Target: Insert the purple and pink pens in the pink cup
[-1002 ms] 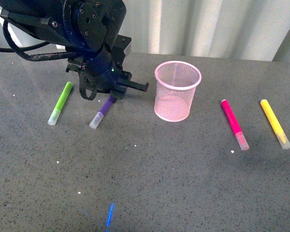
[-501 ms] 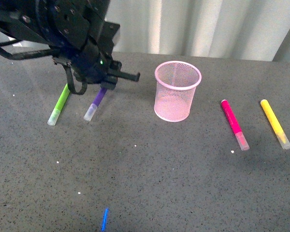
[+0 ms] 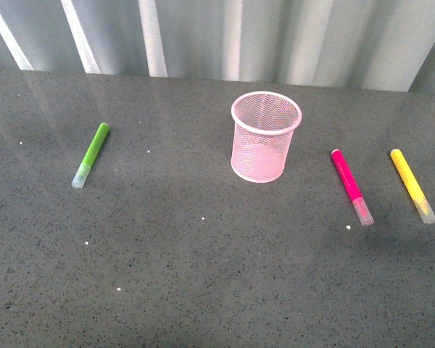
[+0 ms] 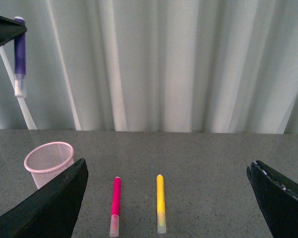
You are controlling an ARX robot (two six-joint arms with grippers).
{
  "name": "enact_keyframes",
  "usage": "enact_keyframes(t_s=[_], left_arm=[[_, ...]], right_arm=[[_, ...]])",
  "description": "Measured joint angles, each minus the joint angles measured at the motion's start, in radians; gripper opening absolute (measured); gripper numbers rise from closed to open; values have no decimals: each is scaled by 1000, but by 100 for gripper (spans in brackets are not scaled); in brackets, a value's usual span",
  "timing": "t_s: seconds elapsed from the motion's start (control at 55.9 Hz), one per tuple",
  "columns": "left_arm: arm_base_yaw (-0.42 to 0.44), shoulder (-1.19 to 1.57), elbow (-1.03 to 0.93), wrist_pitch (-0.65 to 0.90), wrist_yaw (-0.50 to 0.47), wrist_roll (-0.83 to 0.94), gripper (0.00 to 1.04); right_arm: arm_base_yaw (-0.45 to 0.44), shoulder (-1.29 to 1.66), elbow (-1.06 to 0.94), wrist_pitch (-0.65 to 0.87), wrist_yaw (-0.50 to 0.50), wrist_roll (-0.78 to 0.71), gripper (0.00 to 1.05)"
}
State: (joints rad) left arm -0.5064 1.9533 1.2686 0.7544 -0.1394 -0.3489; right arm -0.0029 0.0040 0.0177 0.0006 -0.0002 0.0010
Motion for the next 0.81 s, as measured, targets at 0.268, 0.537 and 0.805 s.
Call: enact_keyframes(t_s=[0.268,0.537,0.805], left_arm=[[-39,248,61,136,-70,-102,13],[-13,343,72,216,-95,-146,13],[0,360,43,271,-86,-157,13]], right_arm=[[0,0,0,0,0,0,98],[0,0,0,0,0,0,98],[0,0,0,0,0,0,98]])
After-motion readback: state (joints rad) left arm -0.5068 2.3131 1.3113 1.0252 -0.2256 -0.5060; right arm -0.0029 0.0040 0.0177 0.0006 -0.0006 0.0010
